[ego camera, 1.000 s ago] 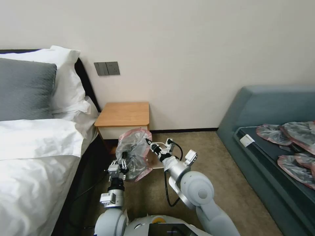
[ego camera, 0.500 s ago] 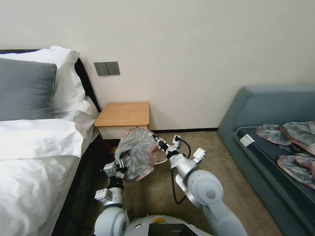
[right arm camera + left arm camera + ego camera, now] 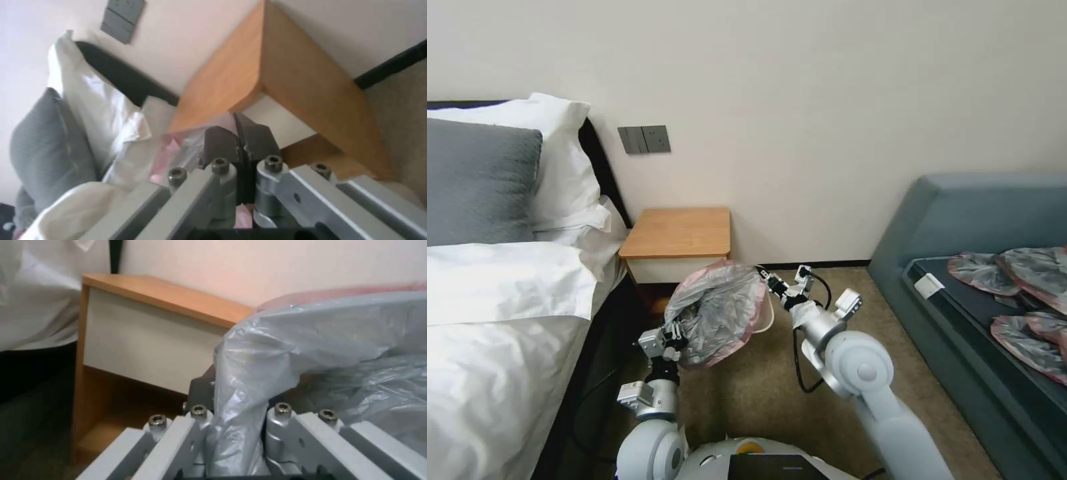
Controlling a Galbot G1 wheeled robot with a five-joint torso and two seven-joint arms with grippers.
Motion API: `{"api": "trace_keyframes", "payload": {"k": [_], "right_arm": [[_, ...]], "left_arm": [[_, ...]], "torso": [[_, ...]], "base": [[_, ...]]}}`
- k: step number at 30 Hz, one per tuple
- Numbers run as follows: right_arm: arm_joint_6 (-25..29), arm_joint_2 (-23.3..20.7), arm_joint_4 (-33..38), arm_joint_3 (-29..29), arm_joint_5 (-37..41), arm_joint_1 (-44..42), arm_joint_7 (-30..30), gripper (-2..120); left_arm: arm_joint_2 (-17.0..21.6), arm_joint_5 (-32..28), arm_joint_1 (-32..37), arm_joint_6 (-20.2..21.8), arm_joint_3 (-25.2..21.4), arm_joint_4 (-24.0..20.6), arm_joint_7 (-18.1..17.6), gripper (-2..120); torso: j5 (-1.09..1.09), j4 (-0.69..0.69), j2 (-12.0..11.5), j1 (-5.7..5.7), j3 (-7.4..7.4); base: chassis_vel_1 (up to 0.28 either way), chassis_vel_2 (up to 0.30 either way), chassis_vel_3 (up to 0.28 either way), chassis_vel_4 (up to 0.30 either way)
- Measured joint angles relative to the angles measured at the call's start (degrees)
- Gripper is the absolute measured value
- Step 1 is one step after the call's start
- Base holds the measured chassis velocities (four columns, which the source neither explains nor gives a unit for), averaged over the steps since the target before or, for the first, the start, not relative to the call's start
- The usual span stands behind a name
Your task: Pick up the garbage bag from the table and place it over the trash can.
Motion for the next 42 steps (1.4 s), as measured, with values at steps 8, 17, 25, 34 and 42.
{"api": "trace_keyframes", "payload": {"k": [8,17,25,34,42], "right_arm": [[-3.20,-2.17,-3.21,2.63,4.87,2.63,0.40,0],[-6.57,-2.90,-3.77,4.33,11.95,2.24,1.85,0],[-7.34,-2.64,-2.91,5.57,15.33,1.21,1.65,0],[-9.81,-2.46,-3.97,6.78,15.89,0.58,-1.44,14],[-10.35,-1.78,-3.06,6.65,13.94,-0.85,-2.60,42]], "left_arm": [[-0.27,-1.21,-0.11,-0.37,-0.65,-0.11,2.60,8],[-0.63,-6.62,-1.09,-0.22,-2.03,0.02,2.78,8],[-0.62,-13.39,-2.42,2.66,-2.96,-1.07,1.75,8],[-0.25,-13.91,-3.33,2.94,-4.07,0.10,3.35,8],[0.16,-15.07,-3.99,3.05,-4.35,0.37,3.57,8]], "torso": [[0.00,0.00,0.00,0.00,0.01],[-0.01,0.00,0.00,0.00,0.01],[-0.01,0.00,0.00,0.00,0.00],[-0.01,0.00,0.00,0.00,0.00],[0.00,0.01,0.00,0.00,0.00]], "base": [[0.000,0.000,0.000,0.000],[0.000,0.000,0.000,0.000],[0.000,0.000,0.000,0.000],[0.000,0.000,0.000,0.000],[0.000,0.000,0.000,0.000]]}}
